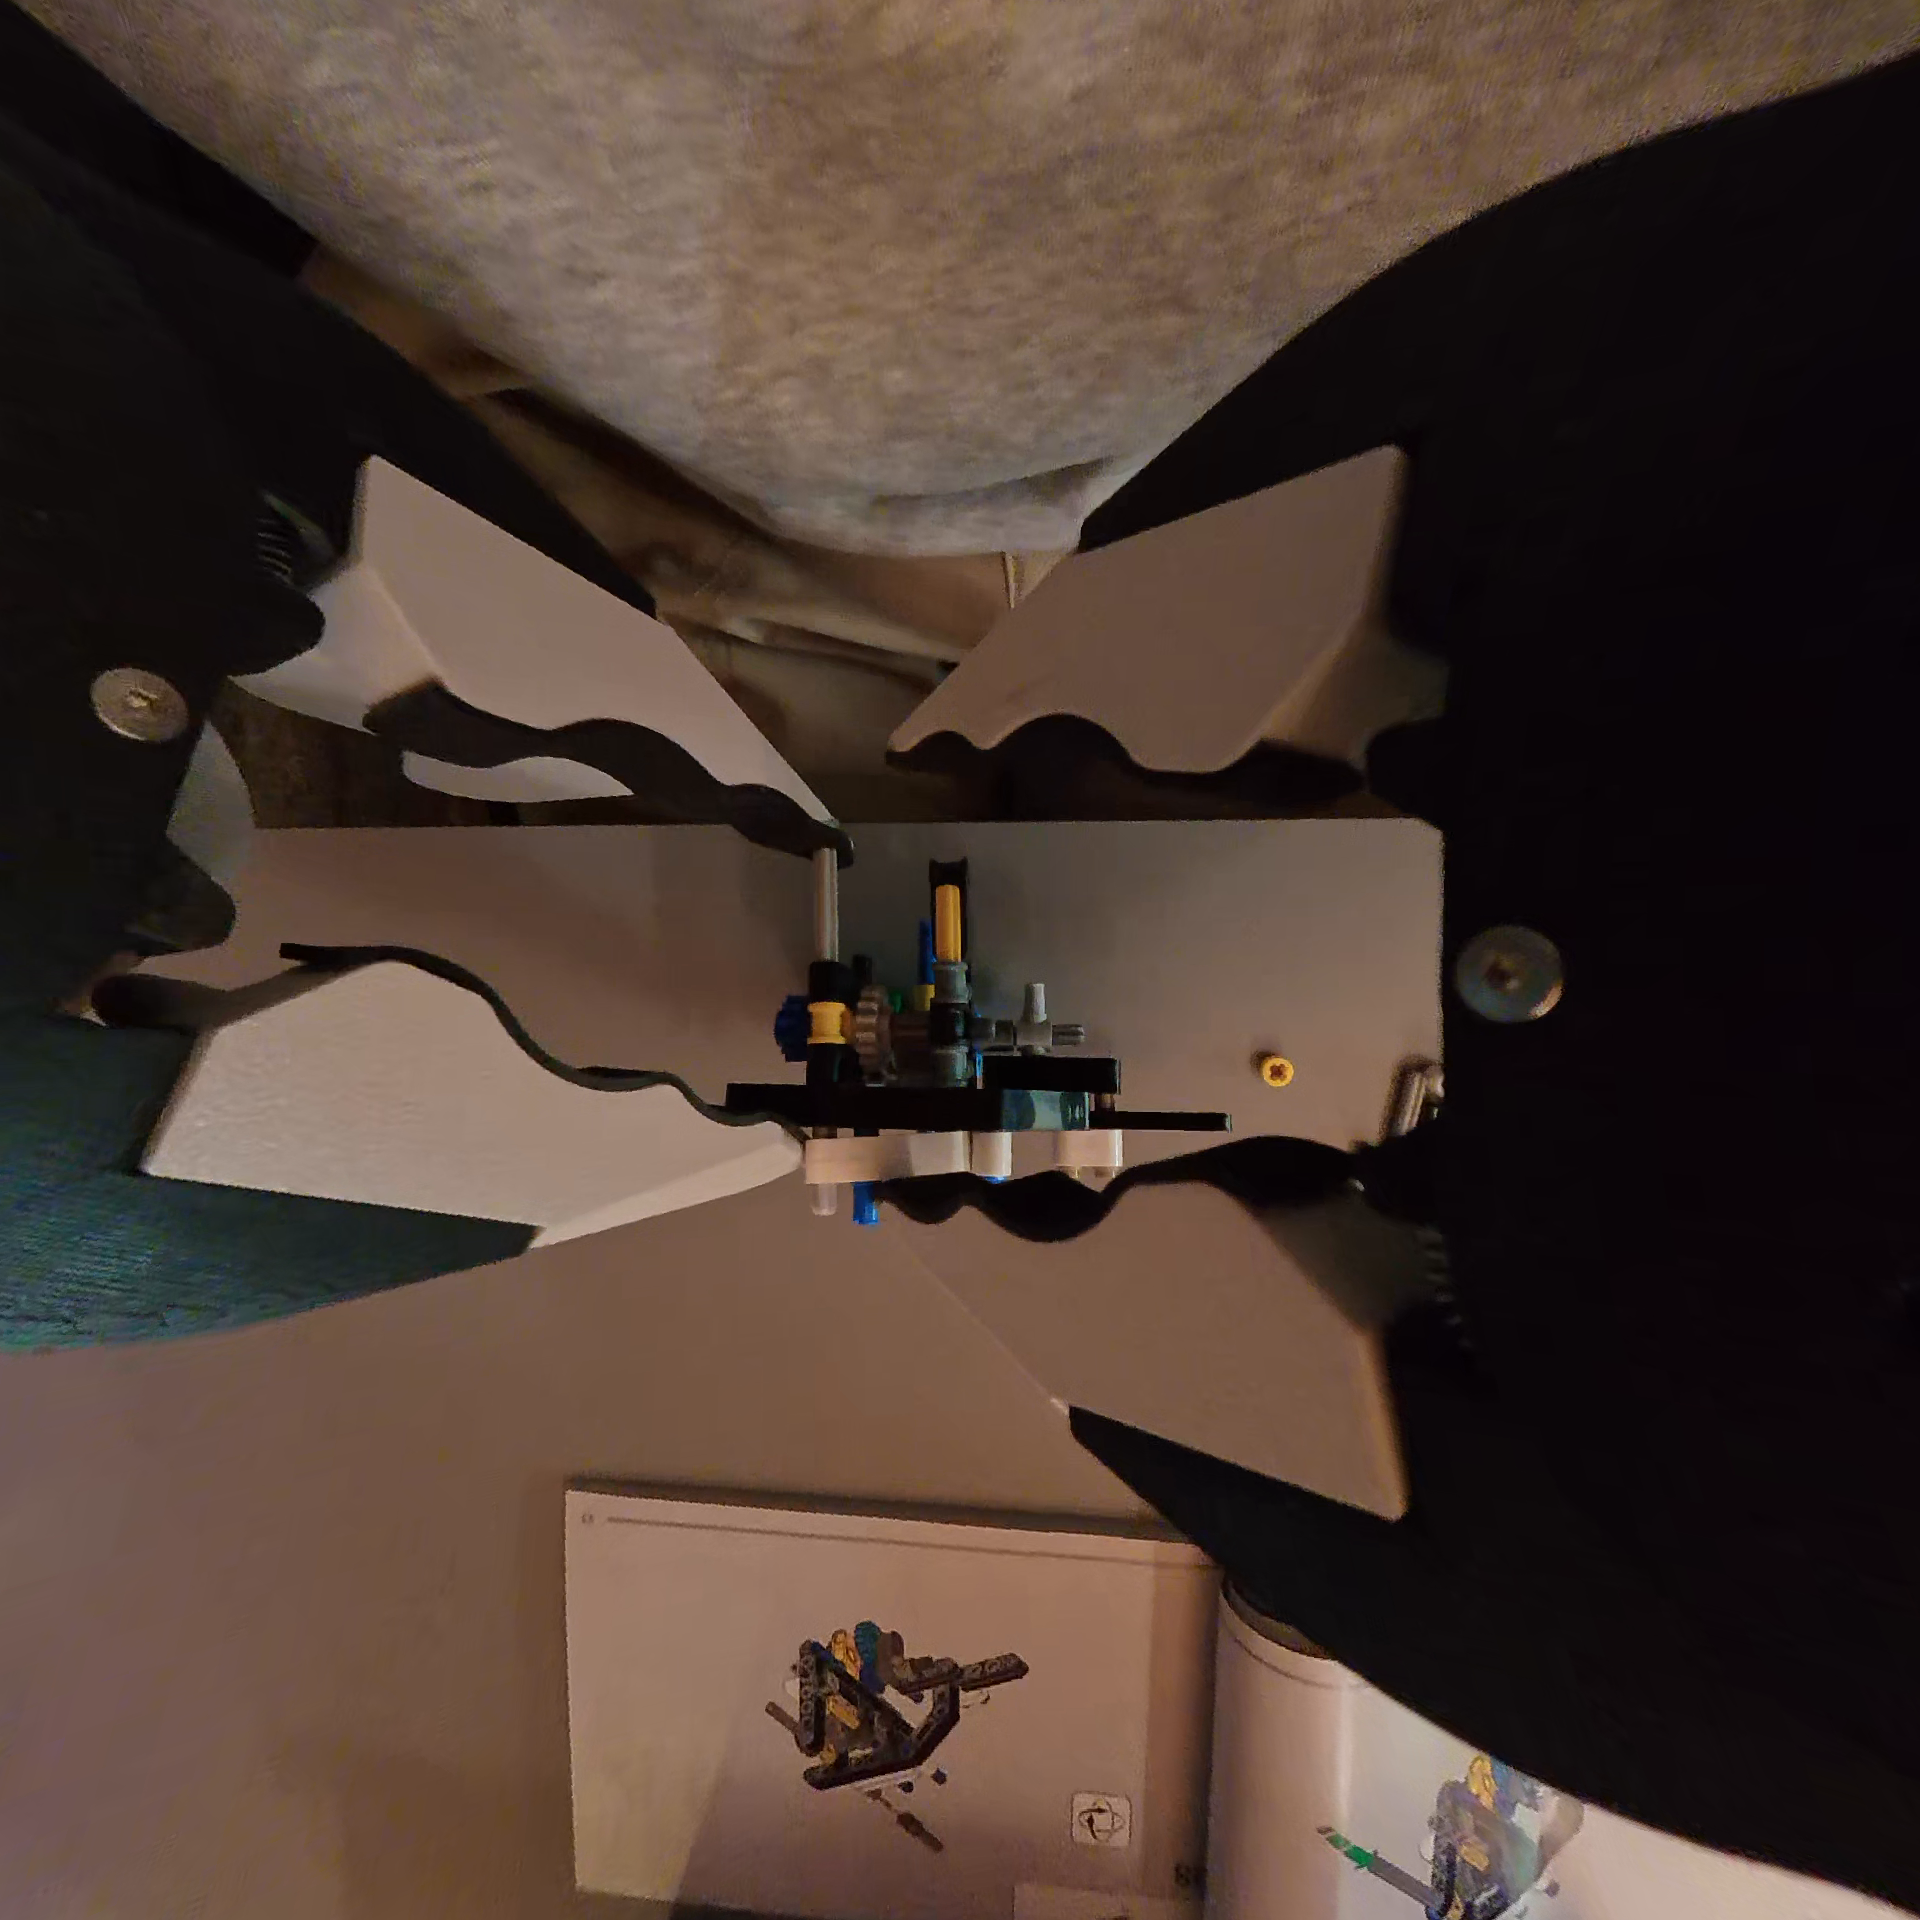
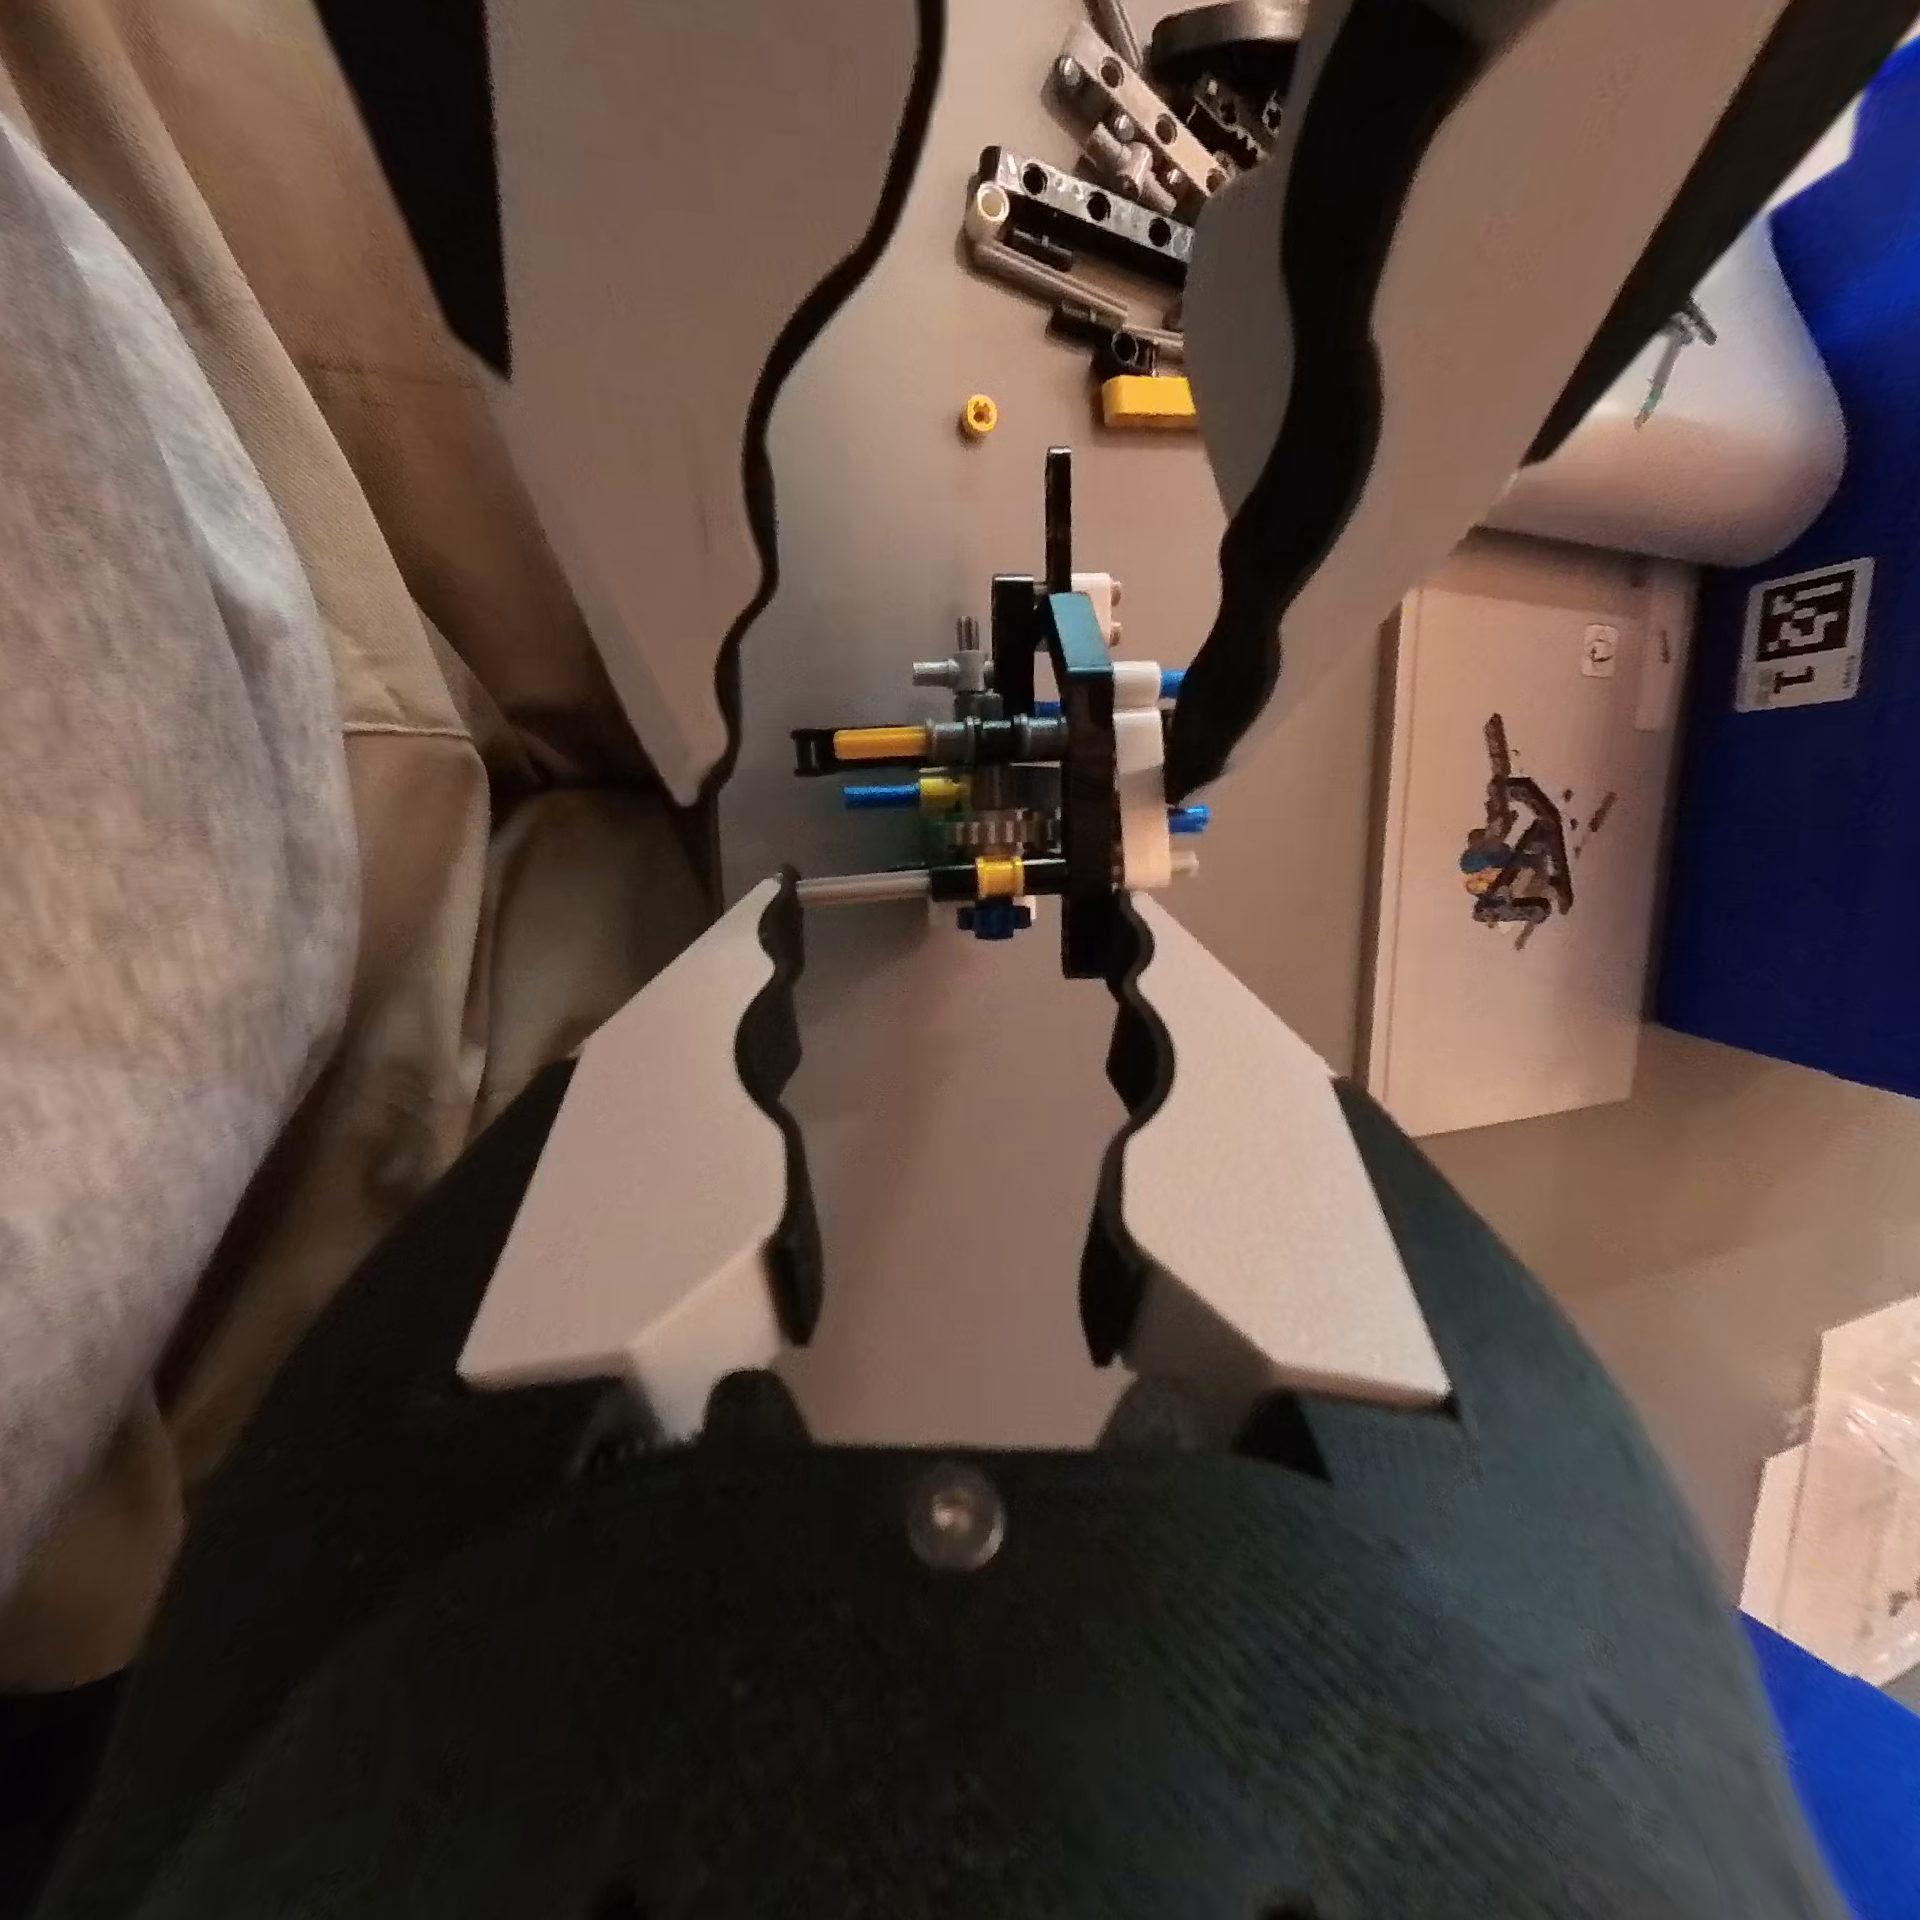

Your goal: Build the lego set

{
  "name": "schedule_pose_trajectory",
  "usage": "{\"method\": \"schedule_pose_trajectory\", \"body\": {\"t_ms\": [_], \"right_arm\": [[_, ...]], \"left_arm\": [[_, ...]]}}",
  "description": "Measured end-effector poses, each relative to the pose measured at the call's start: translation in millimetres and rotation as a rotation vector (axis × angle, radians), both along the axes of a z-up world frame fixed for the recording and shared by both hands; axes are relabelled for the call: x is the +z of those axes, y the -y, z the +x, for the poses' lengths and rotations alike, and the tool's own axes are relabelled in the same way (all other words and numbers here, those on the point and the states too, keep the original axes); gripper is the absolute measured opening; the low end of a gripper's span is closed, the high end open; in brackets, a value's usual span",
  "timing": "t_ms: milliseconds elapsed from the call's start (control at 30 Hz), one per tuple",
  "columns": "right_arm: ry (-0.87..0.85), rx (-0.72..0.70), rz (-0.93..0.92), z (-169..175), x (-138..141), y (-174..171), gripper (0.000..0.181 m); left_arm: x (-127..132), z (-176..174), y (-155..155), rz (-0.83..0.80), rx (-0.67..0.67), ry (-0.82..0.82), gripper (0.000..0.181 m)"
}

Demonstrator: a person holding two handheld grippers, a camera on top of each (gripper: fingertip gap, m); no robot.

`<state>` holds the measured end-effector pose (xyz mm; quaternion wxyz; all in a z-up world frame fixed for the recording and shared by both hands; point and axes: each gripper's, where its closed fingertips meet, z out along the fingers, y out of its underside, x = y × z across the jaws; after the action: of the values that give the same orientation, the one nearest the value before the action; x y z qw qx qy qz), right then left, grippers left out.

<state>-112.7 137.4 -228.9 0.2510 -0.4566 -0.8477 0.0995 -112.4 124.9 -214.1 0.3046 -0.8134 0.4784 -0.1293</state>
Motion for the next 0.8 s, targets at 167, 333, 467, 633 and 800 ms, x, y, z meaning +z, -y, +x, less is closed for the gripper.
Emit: {"method": "schedule_pose_trajectory", "body": {"t_ms": [167,333,467,633,800], "right_arm": [[-0.015,0.013,-0.004,-1.2,0.9,1.0,0.059],[-0.01,-0.002,-0.043,-1.4,1.0,2.4,0.059],[-0.001,0.002,-0.036,-0.1,0.3,2.8,0.059],[0.009,0.011,-0.029,0.3,-1.1,3.6,0.059],[0.01,0.004,-0.044,-1.2,-0.8,4.4,0.058]], "left_arm": [[1.0,-5.4,-7.5,0.033,0.025,0.007,0.056],[0.5,-9.3,-14.1,0.063,0.067,0.014,0.041],[0.5,-8.6,-14.6,0.07,0.068,0.017,0.039],[-0.1,-8.8,-14.0,0.084,0.046,0.0,0.035],[-0.1,-8.9,-14.2,0.075,0.028,0.004,0.035]]}}
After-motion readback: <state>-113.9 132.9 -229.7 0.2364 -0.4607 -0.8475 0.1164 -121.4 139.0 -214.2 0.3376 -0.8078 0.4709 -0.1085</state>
